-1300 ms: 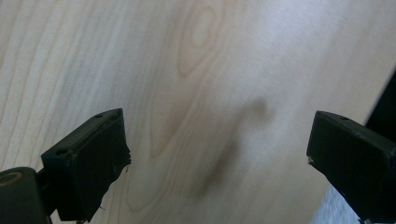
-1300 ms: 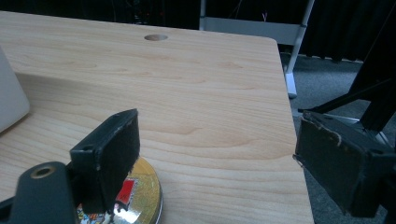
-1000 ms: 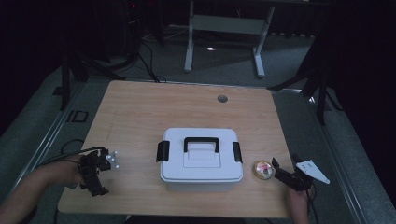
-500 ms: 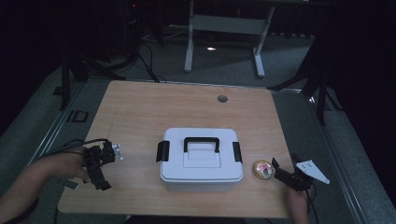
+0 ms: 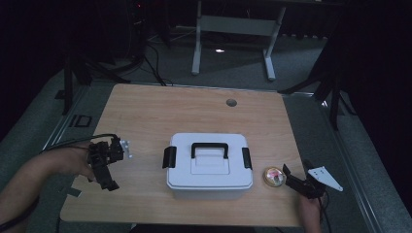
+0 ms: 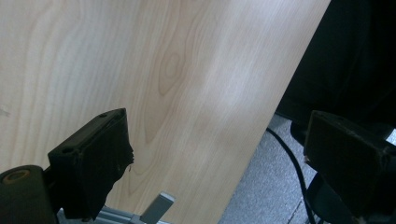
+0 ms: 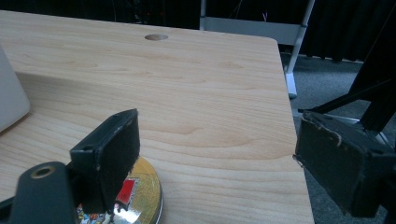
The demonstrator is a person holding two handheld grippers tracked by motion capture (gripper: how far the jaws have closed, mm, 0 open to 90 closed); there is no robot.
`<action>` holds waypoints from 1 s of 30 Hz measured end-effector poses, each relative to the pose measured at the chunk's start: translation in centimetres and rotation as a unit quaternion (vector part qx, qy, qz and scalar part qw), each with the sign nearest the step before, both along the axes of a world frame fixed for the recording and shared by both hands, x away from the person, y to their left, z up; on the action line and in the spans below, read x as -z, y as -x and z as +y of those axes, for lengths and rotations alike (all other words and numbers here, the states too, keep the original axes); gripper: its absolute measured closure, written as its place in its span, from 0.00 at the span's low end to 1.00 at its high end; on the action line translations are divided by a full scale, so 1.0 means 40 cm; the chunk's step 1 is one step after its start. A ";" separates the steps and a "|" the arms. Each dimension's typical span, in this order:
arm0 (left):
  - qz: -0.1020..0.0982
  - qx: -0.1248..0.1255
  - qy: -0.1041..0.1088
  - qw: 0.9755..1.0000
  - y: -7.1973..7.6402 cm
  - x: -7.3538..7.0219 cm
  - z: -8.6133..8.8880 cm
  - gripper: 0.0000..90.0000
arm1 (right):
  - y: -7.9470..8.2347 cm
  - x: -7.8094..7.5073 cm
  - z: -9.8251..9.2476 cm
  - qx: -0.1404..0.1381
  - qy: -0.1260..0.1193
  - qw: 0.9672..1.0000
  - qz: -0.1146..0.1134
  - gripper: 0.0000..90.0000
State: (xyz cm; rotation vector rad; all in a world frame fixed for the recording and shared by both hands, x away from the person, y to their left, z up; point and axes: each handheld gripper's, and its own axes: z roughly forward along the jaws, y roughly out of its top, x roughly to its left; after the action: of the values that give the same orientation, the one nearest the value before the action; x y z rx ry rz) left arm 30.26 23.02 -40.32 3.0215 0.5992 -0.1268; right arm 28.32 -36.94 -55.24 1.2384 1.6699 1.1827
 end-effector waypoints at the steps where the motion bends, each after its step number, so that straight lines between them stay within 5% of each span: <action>1: 0.002 -0.001 0.001 1.000 -0.001 -0.005 -0.003 0.07 | 0.000 0.000 0.000 0.000 0.000 1.000 0.000 0.15; 9: -0.004 0.014 0.005 1.000 -0.012 -0.049 -0.042 0.11 | 0.000 0.000 -0.001 0.000 0.000 1.000 -0.001 0.15; 11: -0.001 0.017 0.022 1.000 -0.015 -0.066 -0.048 0.11 | 0.000 0.000 -0.001 -0.001 0.001 1.000 -0.001 0.15; 15: 0.005 0.021 0.003 1.000 -0.017 -0.085 -0.060 0.11 | 0.000 0.000 -0.001 0.000 0.001 1.000 -0.001 0.15; 21: -0.004 0.025 0.010 1.000 -0.018 -0.128 -0.078 0.11 | 0.000 0.000 -0.002 0.000 0.001 1.000 -0.001 0.15; 26: -0.021 0.012 0.069 0.997 -0.022 -0.161 -0.090 0.12 | -0.001 0.000 0.000 -0.001 0.003 1.000 -0.001 0.15; 30: -0.045 0.021 0.108 0.993 -0.025 -0.174 -0.106 0.12 | 0.000 0.000 0.000 -0.001 0.003 1.000 -0.002 0.15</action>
State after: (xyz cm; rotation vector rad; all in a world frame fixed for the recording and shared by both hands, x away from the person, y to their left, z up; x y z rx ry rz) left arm 31.24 18.77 -33.36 2.8144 0.4821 -0.0531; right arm 28.34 -36.95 -55.25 1.2305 1.6717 1.1791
